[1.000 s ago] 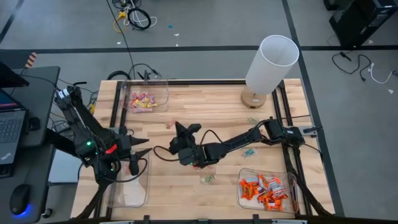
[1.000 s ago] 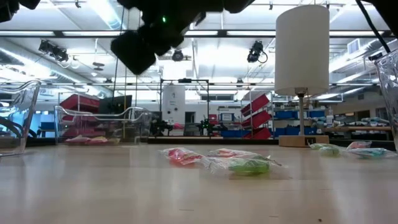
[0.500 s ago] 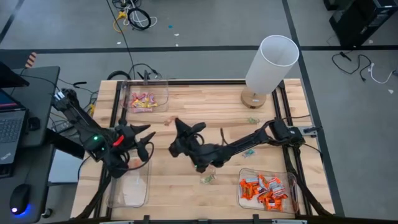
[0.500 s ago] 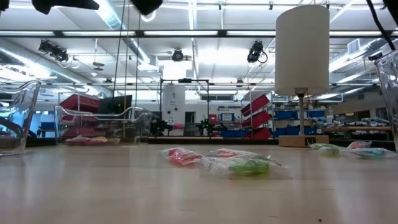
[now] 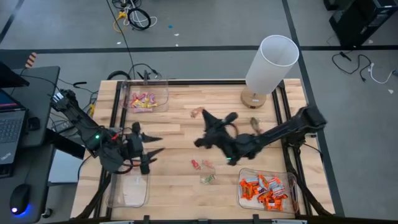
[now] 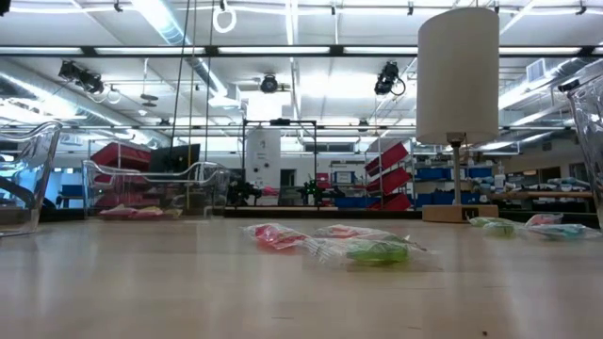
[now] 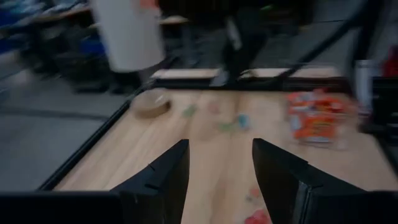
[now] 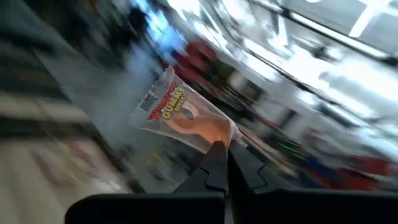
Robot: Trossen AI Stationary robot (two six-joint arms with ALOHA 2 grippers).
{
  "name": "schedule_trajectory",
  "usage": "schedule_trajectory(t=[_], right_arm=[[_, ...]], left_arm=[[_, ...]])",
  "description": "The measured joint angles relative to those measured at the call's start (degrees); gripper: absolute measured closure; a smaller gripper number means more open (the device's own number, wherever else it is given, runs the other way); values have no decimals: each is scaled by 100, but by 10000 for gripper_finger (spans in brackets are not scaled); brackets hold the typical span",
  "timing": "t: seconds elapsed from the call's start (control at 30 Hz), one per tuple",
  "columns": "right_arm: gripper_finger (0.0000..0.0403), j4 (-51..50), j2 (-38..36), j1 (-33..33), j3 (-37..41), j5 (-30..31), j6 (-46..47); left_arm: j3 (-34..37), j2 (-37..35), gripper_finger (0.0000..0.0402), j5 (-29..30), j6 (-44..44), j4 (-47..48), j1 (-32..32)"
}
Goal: Sort candy
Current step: Put the orange gummy into the bottom left transparent bin
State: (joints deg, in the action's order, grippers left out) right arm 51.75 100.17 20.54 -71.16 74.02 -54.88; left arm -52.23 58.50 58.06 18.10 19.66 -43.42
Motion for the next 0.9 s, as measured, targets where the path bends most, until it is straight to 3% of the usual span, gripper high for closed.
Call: schedule_trajectory(t=[0.23,0.43,0.7,0.9], right_arm=[[403,125,-729,65,1646,-2250,2023],[403,645,-283,-132,1872,-3254,2533],[403,2122,680,-201,1865,-3257,2092],[403,2361,1539,-321,1192,-2259,1238]], left_arm=[[19,0,224,-335,-911,-845,132],[615,0,224,-1758,-1469,-2506,652],[1331,-2,224,-1722,-1206,-3698,1154],[1874,0,224,-1316,-1132,-4049,1382]])
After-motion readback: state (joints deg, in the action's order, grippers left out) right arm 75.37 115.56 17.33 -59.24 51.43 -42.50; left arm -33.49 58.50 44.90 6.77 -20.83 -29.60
